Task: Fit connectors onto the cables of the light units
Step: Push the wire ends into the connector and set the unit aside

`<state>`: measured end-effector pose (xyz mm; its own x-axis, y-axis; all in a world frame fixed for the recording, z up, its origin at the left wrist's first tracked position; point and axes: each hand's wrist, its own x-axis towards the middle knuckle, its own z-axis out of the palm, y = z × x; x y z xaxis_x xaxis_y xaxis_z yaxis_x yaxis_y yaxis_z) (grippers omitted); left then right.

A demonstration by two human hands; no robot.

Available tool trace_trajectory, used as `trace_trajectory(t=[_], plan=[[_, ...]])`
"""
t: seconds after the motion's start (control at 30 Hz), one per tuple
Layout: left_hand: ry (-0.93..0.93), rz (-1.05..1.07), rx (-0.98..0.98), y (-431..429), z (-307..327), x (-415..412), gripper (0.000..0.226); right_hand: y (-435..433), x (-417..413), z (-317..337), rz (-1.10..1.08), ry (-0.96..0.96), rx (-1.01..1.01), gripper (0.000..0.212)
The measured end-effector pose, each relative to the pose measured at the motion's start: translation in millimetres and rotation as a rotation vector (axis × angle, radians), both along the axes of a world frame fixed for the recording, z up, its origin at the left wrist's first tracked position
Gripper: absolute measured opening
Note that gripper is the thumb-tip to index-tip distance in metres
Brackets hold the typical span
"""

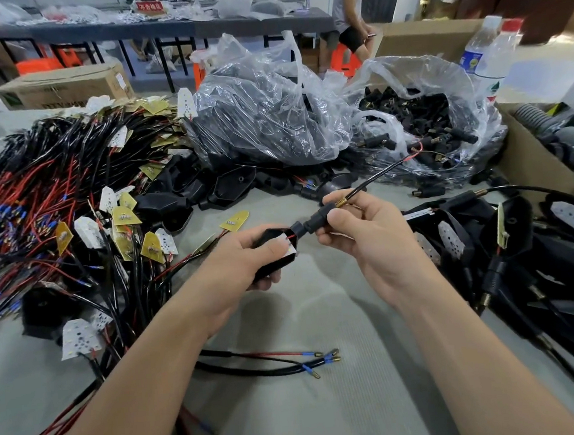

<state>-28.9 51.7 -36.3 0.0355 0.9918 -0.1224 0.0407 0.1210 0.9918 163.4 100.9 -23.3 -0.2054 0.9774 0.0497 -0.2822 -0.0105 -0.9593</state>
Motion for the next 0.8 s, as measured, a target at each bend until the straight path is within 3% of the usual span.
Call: trace_trajectory(t=[0.37, 0.57, 0.8], plan=[[0.050, -0.120, 0.084, -3, 3, 2, 0.026, 5, 11, 0, 0.208, 0.157, -0.110, 0.036], [0.060, -0.134, 0.121, -5, 6, 7, 0.025, 5, 16, 2, 0.220, 0.178, -0.116, 0.036], [0.108, -0.115, 0.154, -6, 8, 3, 0.039, 2, 12, 2, 0.210, 0.170, -0.074, 0.037]])
